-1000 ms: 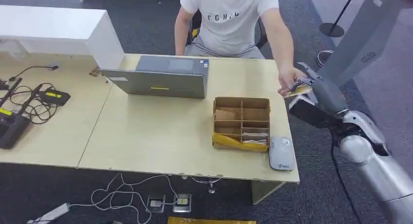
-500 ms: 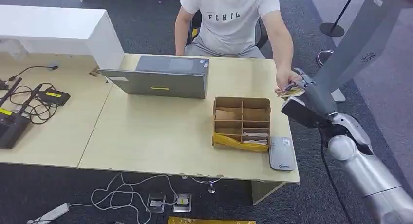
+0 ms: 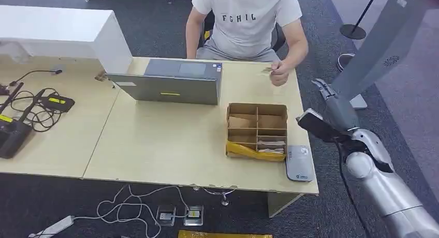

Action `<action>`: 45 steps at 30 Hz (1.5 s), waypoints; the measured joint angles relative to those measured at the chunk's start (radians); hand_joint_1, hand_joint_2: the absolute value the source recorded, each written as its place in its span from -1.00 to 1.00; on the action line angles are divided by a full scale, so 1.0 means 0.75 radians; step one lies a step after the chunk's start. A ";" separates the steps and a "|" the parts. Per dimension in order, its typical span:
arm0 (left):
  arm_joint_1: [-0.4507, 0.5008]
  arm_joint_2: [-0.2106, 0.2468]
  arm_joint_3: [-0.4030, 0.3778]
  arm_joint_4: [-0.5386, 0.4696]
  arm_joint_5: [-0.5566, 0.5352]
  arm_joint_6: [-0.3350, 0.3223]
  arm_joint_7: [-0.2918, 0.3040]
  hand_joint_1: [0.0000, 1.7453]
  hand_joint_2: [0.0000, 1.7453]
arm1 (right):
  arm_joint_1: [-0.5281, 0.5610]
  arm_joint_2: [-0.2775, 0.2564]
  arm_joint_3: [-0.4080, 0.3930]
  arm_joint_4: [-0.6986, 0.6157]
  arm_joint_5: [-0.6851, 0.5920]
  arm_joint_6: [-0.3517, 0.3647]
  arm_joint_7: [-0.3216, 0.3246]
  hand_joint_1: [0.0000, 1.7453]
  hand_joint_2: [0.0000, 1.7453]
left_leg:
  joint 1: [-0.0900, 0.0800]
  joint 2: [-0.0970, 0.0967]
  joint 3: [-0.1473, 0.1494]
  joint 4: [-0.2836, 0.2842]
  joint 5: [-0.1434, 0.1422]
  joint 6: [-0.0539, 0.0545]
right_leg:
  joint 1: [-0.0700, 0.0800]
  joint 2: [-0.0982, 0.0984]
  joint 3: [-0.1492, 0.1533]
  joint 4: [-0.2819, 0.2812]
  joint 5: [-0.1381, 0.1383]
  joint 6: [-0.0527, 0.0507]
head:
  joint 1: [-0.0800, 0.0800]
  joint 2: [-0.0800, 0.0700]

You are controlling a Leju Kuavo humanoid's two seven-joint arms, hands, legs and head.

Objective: Pass the card to the sensor for recognition and then transmit it.

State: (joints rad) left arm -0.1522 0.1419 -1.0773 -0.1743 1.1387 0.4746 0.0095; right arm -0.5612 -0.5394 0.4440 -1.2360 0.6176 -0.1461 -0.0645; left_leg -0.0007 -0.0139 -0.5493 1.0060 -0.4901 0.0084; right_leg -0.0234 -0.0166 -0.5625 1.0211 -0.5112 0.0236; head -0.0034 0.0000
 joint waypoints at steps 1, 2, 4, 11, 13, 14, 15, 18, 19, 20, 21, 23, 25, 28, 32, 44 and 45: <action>0.000 0.001 0.000 0.000 0.001 0.001 0.002 -1.00 -1.00 | 0.008 -0.001 -0.004 -0.017 -0.010 0.001 0.009 -1.00 -1.00 | 0.000 0.000 0.000 0.000 0.000 0.000 | 0.000 0.000 0.000 0.000 0.000 0.000 | 0.001 0.000; 0.000 0.001 0.000 0.000 0.003 0.002 0.004 -1.00 -1.00 | 0.017 -0.002 -0.012 -0.036 -0.028 0.003 0.022 -1.00 -1.00 | 0.000 0.000 0.000 0.000 0.000 0.000 | 0.000 0.000 0.000 0.000 0.000 0.000 | 0.001 0.000; 0.000 0.001 0.001 0.000 0.007 0.006 0.005 -1.00 -1.00 | 0.038 -0.007 -0.033 -0.078 -0.083 0.020 0.054 -1.00 -1.00 | 0.000 0.000 0.000 0.000 0.000 0.000 | 0.000 0.000 0.000 0.000 0.000 0.000 | 0.001 0.000; 0.001 0.008 0.001 0.001 0.019 0.012 0.013 -1.00 -1.00 | 0.128 -0.064 -0.076 -0.253 -0.168 0.151 0.201 -1.00 -1.00 | 0.000 0.000 0.001 0.000 0.000 0.000 | 0.000 0.000 0.000 0.000 0.000 0.000 | 0.001 0.000; 0.002 0.011 0.001 0.001 0.026 0.015 0.026 -1.00 -1.00 | 0.150 -0.097 -0.082 -0.306 -0.156 0.193 0.239 -1.00 1.00 | 0.000 0.000 0.001 0.000 0.000 0.000 | 0.000 0.000 0.000 0.000 0.000 0.000 | 0.001 0.000; 0.003 0.011 0.001 0.001 0.031 0.019 0.031 -1.00 -1.00 | 0.158 -0.111 -0.083 -0.319 -0.154 0.206 0.250 -1.00 1.00 | 0.000 0.000 0.001 0.000 0.000 0.000 | 0.000 0.001 0.000 0.000 0.000 0.000 | 0.001 0.000; 0.003 0.011 0.001 0.001 0.035 0.024 0.036 -1.00 -1.00 | 0.164 -0.122 -0.087 -0.352 -0.142 0.222 0.270 -1.00 1.00 | 0.000 0.001 0.001 0.000 0.000 0.000 | 0.000 0.001 0.000 0.000 0.000 0.000 | 0.001 0.000; 0.002 0.011 0.001 0.001 0.038 0.032 0.043 -1.00 -1.00 | 0.204 -0.145 -0.085 -0.422 -0.128 0.239 0.322 -1.00 1.00 | 0.000 0.000 0.001 0.000 0.000 0.000 | 0.000 0.000 0.001 0.000 0.000 0.000 | 0.001 0.000; 0.002 0.010 0.001 0.001 0.040 0.039 0.043 -1.00 -1.00 | 0.221 -0.150 -0.082 -0.444 -0.126 0.238 0.335 -1.00 1.00 | 0.000 0.000 0.001 0.000 0.000 0.000 | 0.000 0.000 0.001 0.000 0.000 0.000 | 0.001 0.000; 0.002 0.009 0.001 0.001 0.043 0.047 0.043 -1.00 -1.00 | 0.236 -0.150 -0.077 -0.460 -0.124 0.231 0.343 -1.00 1.00 | 0.000 0.000 0.001 0.000 0.000 0.000 | 0.000 0.000 0.000 0.000 0.000 0.000 | 0.001 0.000; 0.002 0.008 0.001 0.001 0.048 0.055 0.044 -1.00 -1.00 | 0.250 -0.150 -0.072 -0.469 -0.119 0.221 0.347 -1.00 1.00 | 0.000 0.000 0.001 0.000 0.000 0.000 | 0.000 0.001 0.000 0.000 0.000 0.000 | 0.001 0.000; 0.001 0.007 0.002 0.001 0.052 0.071 0.048 -1.00 -1.00 | 0.280 -0.148 -0.057 -0.485 -0.072 0.155 0.347 -1.00 1.00 | 0.001 0.000 0.001 0.000 0.000 0.000 | 0.000 0.001 0.001 0.000 0.000 0.000 | 0.001 0.000; 0.001 0.005 0.002 0.001 0.059 0.081 0.061 -1.00 -1.00 | 0.310 -0.143 -0.044 -0.487 -0.002 0.069 0.347 -1.00 1.00 | 0.001 0.000 0.001 0.000 0.000 0.000 | 0.001 0.000 0.001 0.000 0.000 0.000 | 0.001 0.000; 0.001 0.002 0.002 0.001 0.062 0.082 0.076 -1.00 -1.00 | 0.348 -0.133 -0.023 -0.486 0.095 -0.030 0.347 -1.00 1.00 | 0.001 0.000 0.001 0.000 0.000 0.000 | 0.001 0.001 0.001 0.000 0.000 0.000 | 0.001 0.000; 0.001 -0.004 0.002 0.001 0.062 0.082 0.089 -1.00 -1.00 | 0.374 -0.119 0.001 -0.482 0.180 -0.083 0.346 -1.00 1.00 | 0.001 0.000 0.001 0.000 0.000 0.000 | 0.001 0.001 0.001 0.000 0.000 0.000 | 0.001 0.000; 0.000 -0.010 0.002 0.001 0.055 0.083 0.090 -1.00 -1.00 | 0.379 -0.055 0.079 -0.417 0.378 -0.112 0.331 -1.00 1.00 | 0.001 0.000 0.000 -0.001 0.000 0.000 | 0.001 0.001 0.001 0.000 0.000 0.000 | 0.001 0.000; 0.000 -0.011 0.002 0.001 0.055 0.084 0.090 -1.00 -1.00 | 0.377 -0.044 0.085 -0.403 0.403 -0.122 0.328 -1.00 1.00 | 0.001 0.001 0.000 -0.001 0.000 0.000 | 0.001 0.001 0.001 0.000 0.000 0.000 | 0.001 0.000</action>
State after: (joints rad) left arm -0.1520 0.1339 -1.0761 -0.1740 1.1799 0.5379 0.0767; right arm -0.2784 -0.5722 0.5077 -1.5385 0.9197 -0.2372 0.1812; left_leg 0.0000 -0.0135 -0.5489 1.0056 -0.4902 0.0083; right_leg -0.0227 -0.0160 -0.5620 1.0211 -0.5112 0.0235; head -0.0027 0.0000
